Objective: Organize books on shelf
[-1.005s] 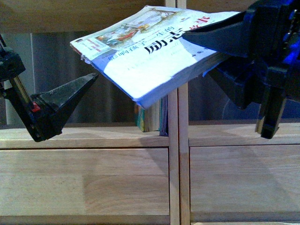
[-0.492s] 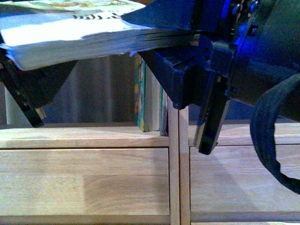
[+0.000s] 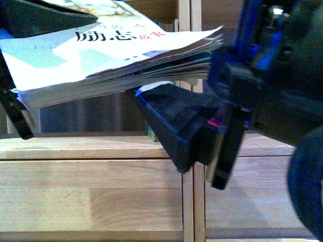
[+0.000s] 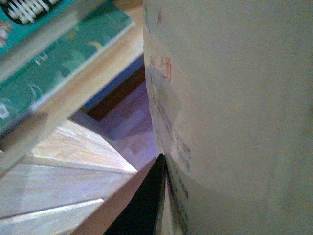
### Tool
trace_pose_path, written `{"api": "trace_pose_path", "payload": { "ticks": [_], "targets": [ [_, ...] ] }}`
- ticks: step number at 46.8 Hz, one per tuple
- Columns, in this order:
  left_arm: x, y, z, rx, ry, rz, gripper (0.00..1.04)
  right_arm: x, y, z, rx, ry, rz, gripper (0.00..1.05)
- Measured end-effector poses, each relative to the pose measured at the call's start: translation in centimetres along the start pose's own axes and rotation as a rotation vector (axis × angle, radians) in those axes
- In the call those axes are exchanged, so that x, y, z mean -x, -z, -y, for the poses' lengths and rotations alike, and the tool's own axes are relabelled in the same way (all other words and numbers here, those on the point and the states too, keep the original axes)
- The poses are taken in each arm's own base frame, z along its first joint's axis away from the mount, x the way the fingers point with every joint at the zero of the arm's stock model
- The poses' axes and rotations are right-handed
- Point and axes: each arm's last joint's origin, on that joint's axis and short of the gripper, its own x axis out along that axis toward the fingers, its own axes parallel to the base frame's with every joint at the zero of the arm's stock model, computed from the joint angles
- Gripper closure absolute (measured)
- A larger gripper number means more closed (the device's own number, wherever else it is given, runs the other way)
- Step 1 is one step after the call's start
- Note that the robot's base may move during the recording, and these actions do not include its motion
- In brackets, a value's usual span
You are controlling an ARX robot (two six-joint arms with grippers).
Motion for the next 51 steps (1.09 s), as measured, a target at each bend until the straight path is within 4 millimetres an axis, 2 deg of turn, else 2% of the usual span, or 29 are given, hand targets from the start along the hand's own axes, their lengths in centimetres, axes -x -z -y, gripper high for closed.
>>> {"api": "trace_pose_path", "payload": {
  "ticks": [5,12,20,29,36,43,47,51],
  "targets": [
    [0.6,-1.0,0.1,-0.076,-0.063,0.091,0.88,1.6,-0.8,0.1,0.025,0.023,0.020,0.32],
    [1.0,-2.6,-0.7,-0.223,-0.256,0.177,0.88,5.4,-2.8,-0.2,0.091,0.075,0.068,0.06],
    [-0.6,-4.5,-2.9,-0.423,-0.462,0.191,0.88,9.8,-5.3,-2.5,0.207,0.077,0.136,0.07],
    [-3.4,-6.0,-4.9,-0.660,-0.605,0.197,0.88,13.0,-6.7,-4.6,0.300,0.079,0.198,0.07],
    [-5.9,-6.4,-6.0,-0.871,-0.667,0.176,0.88,14.7,-7.0,-5.5,0.372,0.143,0.230,0.07],
    [-9.2,-5.8,-8.0,-1.164,-0.693,0.101,0.88,15.5,-7.0,-5.4,0.518,0.399,0.326,0.07],
    [-10.6,-5.6,-9.4,-1.264,-0.711,0.063,0.88,15.9,-6.7,-4.5,0.734,0.641,0.333,0.07],
    [-11.6,-5.9,-10.5,-1.326,-0.728,0.054,0.88,16.0,-6.7,-4.2,0.926,0.721,0.268,0.07]
  ]
}}
